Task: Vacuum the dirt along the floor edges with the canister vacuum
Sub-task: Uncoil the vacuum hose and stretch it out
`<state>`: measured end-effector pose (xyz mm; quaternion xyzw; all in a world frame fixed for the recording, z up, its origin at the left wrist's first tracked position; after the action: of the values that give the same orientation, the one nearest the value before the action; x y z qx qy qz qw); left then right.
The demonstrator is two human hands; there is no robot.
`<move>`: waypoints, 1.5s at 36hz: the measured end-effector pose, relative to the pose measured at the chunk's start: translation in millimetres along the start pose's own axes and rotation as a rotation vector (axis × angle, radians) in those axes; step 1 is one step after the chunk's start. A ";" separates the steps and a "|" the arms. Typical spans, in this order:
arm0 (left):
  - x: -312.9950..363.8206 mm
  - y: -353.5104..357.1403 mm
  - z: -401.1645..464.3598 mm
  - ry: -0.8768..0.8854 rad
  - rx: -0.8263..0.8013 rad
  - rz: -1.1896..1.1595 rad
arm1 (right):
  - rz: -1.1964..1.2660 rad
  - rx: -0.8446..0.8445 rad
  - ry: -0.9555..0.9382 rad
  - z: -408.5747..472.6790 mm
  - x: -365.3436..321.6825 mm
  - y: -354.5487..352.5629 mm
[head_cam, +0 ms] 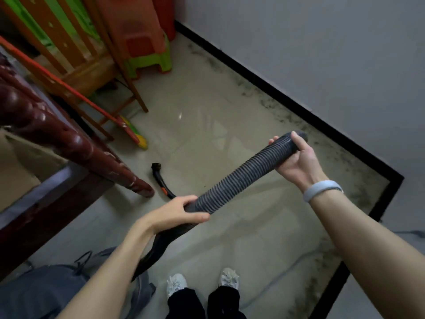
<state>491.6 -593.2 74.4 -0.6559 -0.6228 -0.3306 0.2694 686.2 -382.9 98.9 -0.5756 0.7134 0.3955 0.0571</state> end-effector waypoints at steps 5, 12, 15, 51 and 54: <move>94.7 21.4 14.6 0.125 0.052 0.114 | -0.324 -0.134 -0.051 -28.1 -29.6 32.4; 199.4 36.3 -3.9 0.339 0.217 0.053 | -0.449 -0.364 -0.120 -81.8 -68.8 95.8; 207.7 33.4 -31.2 0.338 0.167 0.049 | -0.220 -0.339 -0.103 -95.9 -90.4 112.2; 274.7 -47.3 -195.2 0.603 0.463 0.251 | 0.266 -0.115 -0.226 -166.2 -185.5 156.7; 273.5 -63.7 -201.7 0.578 0.535 0.410 | 0.181 -0.115 -0.224 -163.0 -162.0 165.1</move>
<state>410.0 -567.8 409.4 -0.5536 -0.4426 -0.2673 0.6528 657.6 -355.8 379.1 -0.4637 0.7276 0.5010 0.0674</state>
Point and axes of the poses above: each hand's wrist, its own z-axis towards the middle knuckle, its own y-axis out of the palm, x = y × z, the point moved 3 cm from there along z, towards the middle knuckle, and after that the axes turned 12 degrees about -z, right-handed, at the moved point
